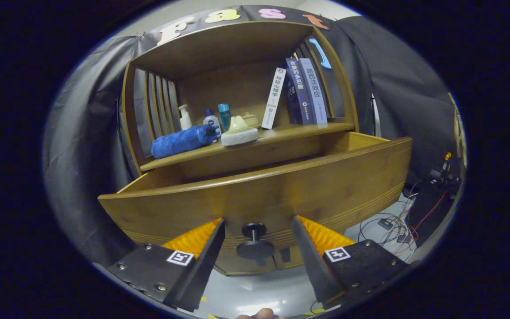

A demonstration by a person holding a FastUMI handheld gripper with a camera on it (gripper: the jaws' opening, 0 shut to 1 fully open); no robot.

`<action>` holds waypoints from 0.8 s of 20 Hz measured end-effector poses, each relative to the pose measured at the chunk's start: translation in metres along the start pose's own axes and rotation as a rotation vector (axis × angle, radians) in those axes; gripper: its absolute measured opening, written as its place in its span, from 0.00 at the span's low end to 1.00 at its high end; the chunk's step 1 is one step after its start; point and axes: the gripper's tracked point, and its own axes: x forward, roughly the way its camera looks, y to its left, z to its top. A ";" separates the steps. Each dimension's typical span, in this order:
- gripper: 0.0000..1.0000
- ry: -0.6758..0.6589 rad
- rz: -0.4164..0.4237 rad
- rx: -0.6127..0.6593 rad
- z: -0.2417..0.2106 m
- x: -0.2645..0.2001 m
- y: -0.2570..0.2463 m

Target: Pull open the drawer, take out the items inside it, and place them on the countertop above the cabinet.

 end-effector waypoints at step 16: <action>0.92 0.029 0.026 -0.053 0.015 0.079 0.015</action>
